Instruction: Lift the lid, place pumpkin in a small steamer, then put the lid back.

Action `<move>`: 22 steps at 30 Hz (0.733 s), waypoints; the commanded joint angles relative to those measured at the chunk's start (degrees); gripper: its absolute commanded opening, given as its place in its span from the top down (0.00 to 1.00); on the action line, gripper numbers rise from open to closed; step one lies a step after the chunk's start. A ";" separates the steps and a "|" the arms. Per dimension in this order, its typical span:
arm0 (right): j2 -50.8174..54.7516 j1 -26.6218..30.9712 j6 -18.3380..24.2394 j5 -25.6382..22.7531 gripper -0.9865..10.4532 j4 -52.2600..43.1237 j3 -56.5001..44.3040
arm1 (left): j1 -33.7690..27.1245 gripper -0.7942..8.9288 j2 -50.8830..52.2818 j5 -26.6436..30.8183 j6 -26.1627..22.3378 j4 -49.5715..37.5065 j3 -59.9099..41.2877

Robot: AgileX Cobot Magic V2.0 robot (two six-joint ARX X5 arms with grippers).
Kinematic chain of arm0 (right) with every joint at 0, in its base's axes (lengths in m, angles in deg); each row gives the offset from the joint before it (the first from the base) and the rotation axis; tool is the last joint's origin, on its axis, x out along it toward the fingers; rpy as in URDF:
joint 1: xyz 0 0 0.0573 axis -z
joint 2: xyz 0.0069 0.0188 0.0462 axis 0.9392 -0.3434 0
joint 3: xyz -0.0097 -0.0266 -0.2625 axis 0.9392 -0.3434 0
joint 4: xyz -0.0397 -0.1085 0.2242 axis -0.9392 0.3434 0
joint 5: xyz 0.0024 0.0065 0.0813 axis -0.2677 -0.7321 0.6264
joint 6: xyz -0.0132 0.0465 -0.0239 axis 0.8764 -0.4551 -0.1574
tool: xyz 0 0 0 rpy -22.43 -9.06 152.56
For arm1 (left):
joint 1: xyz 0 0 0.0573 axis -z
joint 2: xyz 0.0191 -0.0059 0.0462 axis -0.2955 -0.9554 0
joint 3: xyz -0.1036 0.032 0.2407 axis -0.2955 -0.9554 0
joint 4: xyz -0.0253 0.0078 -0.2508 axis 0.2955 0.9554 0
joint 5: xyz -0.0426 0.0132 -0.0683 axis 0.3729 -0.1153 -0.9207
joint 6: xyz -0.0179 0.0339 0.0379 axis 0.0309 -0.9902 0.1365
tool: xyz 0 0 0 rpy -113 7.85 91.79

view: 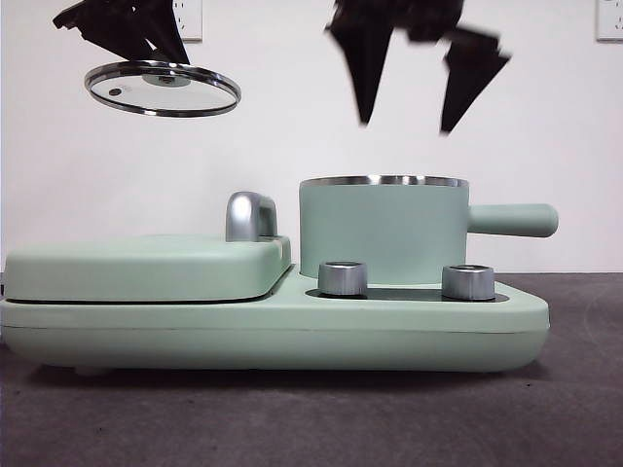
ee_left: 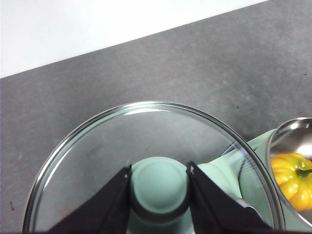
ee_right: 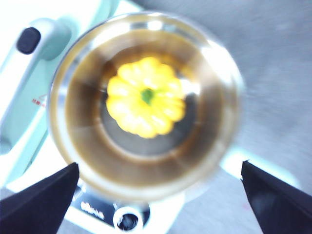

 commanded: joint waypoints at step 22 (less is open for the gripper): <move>64.02 -9.51 -7.21 1.20 0.45 -21.92 -58.03 | 15.72 0.84 0.22 -0.57 -0.26 -1.49 1.68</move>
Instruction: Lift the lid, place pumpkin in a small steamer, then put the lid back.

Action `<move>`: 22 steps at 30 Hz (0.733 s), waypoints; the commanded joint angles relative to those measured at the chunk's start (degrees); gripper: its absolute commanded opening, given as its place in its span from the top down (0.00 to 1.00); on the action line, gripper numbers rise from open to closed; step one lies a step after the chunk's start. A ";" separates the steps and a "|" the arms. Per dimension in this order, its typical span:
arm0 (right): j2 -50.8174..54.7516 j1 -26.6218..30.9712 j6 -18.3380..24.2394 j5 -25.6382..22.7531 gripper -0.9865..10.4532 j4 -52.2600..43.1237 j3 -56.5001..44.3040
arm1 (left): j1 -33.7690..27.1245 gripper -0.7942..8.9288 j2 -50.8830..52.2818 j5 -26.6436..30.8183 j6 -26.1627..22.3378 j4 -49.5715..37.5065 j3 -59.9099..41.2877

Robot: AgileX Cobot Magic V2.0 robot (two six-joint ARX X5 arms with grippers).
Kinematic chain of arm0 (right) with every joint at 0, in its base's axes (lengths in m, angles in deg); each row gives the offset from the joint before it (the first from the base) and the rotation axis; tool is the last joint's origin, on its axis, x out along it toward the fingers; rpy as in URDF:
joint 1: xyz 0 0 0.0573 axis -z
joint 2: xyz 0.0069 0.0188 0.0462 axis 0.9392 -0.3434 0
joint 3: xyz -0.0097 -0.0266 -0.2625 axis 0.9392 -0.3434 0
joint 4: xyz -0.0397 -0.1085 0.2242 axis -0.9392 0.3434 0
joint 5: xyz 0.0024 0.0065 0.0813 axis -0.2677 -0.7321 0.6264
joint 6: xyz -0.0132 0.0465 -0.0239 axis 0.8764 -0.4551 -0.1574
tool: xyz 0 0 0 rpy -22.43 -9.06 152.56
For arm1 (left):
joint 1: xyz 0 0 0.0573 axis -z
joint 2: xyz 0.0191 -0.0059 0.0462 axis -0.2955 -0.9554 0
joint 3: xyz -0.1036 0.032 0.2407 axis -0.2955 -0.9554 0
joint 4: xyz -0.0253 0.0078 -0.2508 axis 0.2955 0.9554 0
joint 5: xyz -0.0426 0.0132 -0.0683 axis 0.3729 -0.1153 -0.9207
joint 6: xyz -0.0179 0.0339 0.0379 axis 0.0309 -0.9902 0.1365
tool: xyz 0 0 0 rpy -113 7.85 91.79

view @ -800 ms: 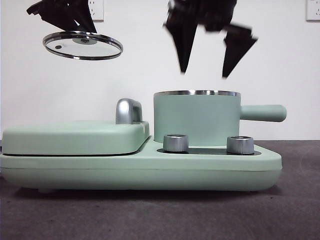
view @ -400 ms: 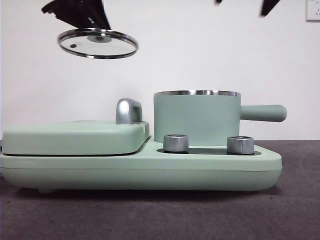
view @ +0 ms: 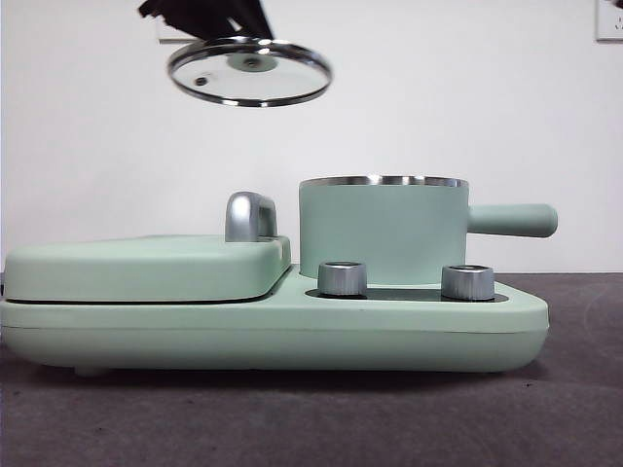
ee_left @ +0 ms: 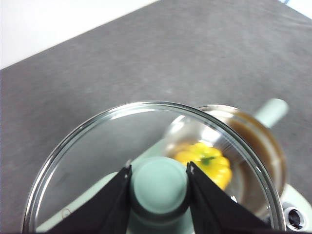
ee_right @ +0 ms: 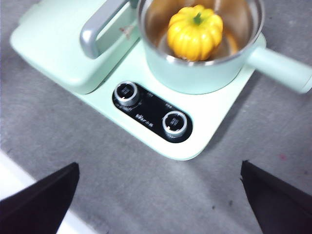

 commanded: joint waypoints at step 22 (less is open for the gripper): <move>25.97 -1.90 -3.54 0.57 0.45 -5.40 -14.29 | 12.66 0.84 -9.18 -0.48 -1.46 -10.16 1.68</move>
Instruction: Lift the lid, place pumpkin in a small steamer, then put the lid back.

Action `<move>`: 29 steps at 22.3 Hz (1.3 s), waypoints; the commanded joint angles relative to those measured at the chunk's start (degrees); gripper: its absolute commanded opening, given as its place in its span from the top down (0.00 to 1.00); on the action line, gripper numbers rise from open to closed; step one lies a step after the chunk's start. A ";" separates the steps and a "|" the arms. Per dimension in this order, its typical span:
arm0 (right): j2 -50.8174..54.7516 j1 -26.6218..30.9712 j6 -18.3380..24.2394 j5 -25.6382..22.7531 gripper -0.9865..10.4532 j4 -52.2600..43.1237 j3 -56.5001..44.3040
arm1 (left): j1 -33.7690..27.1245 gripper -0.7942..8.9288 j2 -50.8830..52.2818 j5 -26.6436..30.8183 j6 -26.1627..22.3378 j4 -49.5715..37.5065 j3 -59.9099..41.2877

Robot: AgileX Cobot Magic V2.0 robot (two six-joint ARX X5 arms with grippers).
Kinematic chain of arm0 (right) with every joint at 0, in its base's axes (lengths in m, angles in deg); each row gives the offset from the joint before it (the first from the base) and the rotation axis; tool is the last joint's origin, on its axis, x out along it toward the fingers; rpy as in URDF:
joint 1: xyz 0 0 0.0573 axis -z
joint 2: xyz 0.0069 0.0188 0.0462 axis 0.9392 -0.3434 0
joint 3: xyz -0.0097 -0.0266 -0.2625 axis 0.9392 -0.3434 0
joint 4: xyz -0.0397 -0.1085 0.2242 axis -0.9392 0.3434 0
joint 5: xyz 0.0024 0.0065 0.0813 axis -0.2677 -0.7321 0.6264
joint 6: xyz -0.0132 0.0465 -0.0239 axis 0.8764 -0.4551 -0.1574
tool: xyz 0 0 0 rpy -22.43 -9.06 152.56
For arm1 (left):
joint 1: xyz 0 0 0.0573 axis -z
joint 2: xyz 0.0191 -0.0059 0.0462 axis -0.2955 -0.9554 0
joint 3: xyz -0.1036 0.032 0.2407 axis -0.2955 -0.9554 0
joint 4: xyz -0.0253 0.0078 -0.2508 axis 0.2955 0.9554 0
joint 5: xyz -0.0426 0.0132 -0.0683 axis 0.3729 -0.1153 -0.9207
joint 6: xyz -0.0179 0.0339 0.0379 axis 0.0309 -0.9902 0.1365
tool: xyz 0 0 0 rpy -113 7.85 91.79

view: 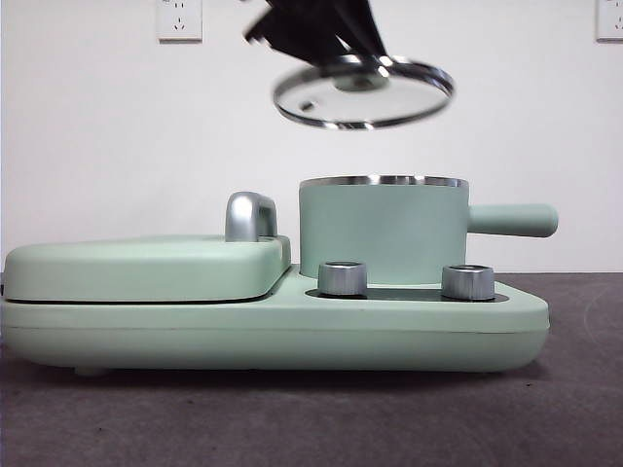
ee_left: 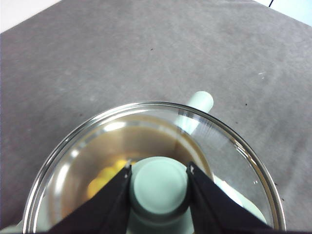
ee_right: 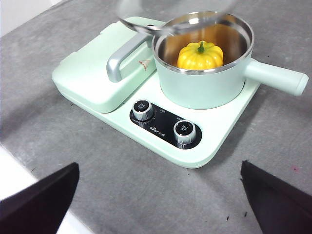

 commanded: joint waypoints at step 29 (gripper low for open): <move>-0.11 -0.55 -2.62 3.21 0.45 -8.00 0.31 | -0.15 0.91 -9.05 -0.50 -6.01 -7.50 1.70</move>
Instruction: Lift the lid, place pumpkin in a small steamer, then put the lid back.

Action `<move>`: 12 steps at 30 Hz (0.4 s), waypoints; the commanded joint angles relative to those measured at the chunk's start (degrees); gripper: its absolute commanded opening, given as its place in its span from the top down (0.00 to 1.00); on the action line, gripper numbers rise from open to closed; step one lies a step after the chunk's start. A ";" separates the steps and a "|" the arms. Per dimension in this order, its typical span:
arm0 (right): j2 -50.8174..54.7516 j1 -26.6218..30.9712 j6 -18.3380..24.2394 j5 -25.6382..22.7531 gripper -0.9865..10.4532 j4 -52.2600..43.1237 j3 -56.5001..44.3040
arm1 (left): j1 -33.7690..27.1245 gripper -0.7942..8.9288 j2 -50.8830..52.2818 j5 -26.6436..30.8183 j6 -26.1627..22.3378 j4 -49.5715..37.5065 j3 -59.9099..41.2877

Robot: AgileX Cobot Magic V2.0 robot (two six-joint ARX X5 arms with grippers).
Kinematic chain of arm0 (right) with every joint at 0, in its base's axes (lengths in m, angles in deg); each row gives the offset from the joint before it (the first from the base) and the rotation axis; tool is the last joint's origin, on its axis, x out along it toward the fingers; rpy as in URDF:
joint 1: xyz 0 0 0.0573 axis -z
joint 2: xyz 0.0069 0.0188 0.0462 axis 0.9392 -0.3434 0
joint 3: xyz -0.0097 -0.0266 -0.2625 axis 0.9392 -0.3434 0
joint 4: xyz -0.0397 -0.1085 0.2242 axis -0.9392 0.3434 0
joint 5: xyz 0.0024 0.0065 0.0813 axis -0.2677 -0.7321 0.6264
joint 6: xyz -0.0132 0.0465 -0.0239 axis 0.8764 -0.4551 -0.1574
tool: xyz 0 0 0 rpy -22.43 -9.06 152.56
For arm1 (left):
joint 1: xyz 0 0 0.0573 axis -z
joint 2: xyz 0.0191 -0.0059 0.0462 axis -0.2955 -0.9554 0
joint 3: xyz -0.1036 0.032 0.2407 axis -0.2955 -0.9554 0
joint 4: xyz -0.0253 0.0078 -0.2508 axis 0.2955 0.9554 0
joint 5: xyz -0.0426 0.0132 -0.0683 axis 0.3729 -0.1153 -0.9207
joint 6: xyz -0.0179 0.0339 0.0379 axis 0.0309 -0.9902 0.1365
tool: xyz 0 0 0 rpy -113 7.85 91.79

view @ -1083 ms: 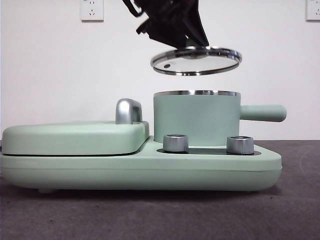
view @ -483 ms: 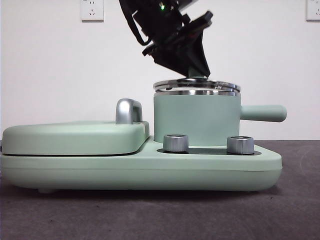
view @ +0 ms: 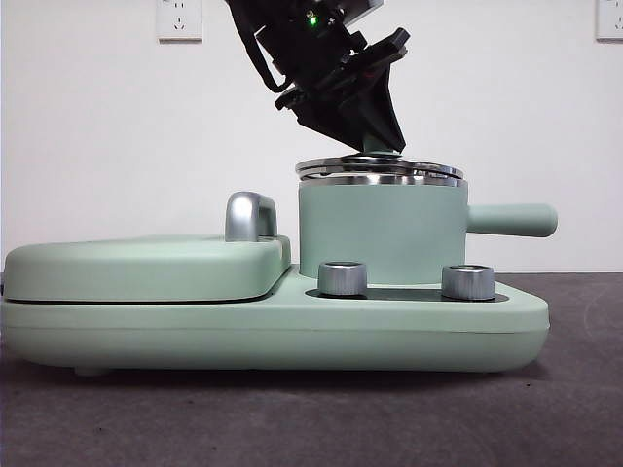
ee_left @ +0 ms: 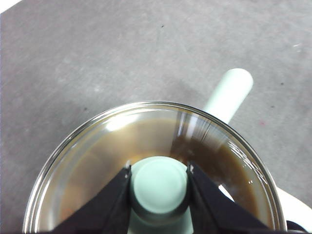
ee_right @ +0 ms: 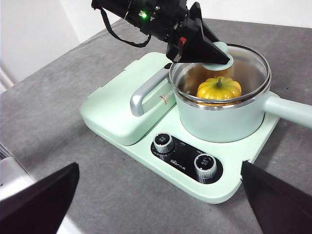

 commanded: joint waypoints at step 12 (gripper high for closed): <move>-0.11 -0.52 -2.29 0.11 0.45 -0.70 0.33 | 0.24 0.91 -2.86 -1.75 -2.03 -0.44 1.70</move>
